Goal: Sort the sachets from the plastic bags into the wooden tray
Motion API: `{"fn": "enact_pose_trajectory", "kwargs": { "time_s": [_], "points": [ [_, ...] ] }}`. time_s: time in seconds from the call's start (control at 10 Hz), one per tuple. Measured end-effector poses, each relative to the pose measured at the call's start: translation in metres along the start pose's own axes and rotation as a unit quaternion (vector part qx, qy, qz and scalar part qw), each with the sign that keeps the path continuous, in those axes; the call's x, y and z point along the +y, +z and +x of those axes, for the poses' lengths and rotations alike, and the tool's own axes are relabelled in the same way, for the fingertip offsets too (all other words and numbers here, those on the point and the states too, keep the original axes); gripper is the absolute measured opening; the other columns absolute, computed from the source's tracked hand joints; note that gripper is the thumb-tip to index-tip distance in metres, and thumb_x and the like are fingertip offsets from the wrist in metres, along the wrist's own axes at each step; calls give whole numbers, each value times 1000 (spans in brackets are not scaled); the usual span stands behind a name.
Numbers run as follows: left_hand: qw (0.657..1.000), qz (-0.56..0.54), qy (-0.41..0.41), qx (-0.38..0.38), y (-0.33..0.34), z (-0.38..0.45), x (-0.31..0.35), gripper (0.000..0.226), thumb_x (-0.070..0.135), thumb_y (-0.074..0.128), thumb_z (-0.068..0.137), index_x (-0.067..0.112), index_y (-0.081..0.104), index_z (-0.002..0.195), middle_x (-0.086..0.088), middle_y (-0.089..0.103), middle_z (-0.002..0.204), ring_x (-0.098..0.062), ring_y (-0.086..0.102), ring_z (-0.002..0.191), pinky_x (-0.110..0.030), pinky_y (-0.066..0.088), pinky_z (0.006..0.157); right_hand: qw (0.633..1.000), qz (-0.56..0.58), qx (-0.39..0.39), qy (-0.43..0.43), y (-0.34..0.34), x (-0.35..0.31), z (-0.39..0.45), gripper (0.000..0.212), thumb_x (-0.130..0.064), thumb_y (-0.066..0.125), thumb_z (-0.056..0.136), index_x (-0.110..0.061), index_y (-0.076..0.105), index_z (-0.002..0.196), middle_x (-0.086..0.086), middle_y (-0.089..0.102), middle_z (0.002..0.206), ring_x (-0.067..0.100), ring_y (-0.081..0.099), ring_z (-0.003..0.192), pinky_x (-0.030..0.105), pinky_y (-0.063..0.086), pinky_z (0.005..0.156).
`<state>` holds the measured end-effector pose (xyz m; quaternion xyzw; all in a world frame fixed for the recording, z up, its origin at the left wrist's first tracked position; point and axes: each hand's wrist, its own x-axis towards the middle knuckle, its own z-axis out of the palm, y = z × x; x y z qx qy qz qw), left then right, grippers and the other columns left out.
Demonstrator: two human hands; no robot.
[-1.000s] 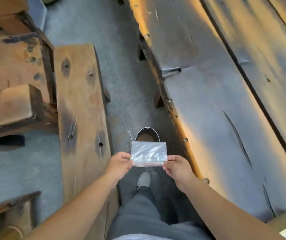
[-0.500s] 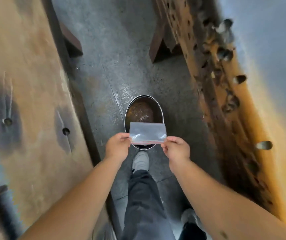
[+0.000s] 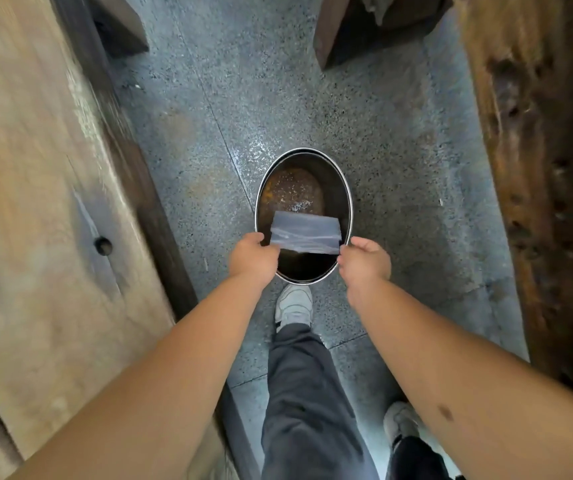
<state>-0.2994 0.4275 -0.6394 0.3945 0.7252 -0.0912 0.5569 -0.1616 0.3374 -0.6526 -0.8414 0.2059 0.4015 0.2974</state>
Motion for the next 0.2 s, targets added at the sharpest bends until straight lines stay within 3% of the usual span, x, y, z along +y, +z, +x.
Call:
{"fn": "enact_pose_trajectory", "kwargs": {
  "time_s": [0.1,0.2],
  "points": [
    [999,40,12,-30,-2,-10,5,49,23,58,93,15,48,140,-7,55,139,-26,55,120,-25,38,86,1000,-26,2,-11,-3,3,-4,34,-5,66,83,-15,66,115,12,72,108,29,69,97,44,55,92],
    [992,109,46,-48,-9,-31,10,52,25,55,95,15,43,144,-9,52,142,-26,54,121,-25,38,84,999,-42,2,-18,-11,4,-13,27,-7,66,82,-19,66,106,13,71,106,30,68,91,37,55,80]
  ]
}}
